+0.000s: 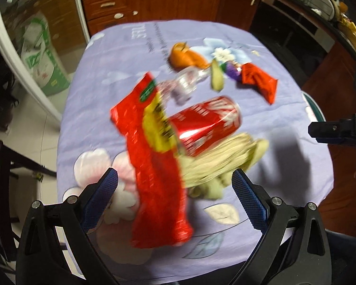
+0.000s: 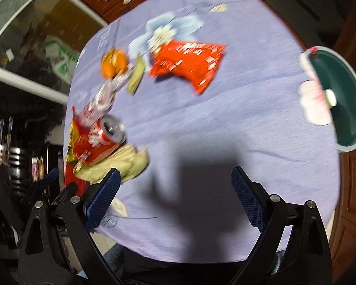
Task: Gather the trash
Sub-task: 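Move both tools back over the table toward the red can, then grasp the red-yellow snack bag with the left tool while the right tool grasps the corn husks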
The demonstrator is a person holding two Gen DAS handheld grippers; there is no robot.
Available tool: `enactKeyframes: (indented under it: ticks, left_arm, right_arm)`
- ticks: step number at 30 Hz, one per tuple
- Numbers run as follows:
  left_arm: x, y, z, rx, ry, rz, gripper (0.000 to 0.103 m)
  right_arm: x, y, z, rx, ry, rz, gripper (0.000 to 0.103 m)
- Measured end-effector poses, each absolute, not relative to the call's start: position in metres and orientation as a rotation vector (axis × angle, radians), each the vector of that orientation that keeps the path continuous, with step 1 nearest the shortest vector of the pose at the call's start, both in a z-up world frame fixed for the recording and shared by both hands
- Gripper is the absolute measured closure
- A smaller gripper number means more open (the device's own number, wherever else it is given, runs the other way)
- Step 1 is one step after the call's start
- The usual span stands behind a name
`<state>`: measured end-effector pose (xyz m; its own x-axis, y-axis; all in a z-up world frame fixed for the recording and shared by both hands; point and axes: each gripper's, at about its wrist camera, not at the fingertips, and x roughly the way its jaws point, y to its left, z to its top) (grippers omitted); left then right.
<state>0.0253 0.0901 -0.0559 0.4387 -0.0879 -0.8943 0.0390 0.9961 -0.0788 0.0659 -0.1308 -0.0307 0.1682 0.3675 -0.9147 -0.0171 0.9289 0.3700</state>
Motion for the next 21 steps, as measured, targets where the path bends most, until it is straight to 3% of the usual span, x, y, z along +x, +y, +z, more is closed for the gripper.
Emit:
enactKeyframes:
  ticks: [18,21]
  left_arm:
    - [0.020,0.162,-0.090,-0.161,1.157,-0.039,0.007]
    - [0.025,0.165,-0.094,-0.165,1.164,-0.048,0.011]
  right_arm:
    - [0.063,-0.039,-0.076,0.320,1.556,0.387,0.013]
    - [0.072,-0.038,-0.083,0.359,1.533,0.337,0.024]
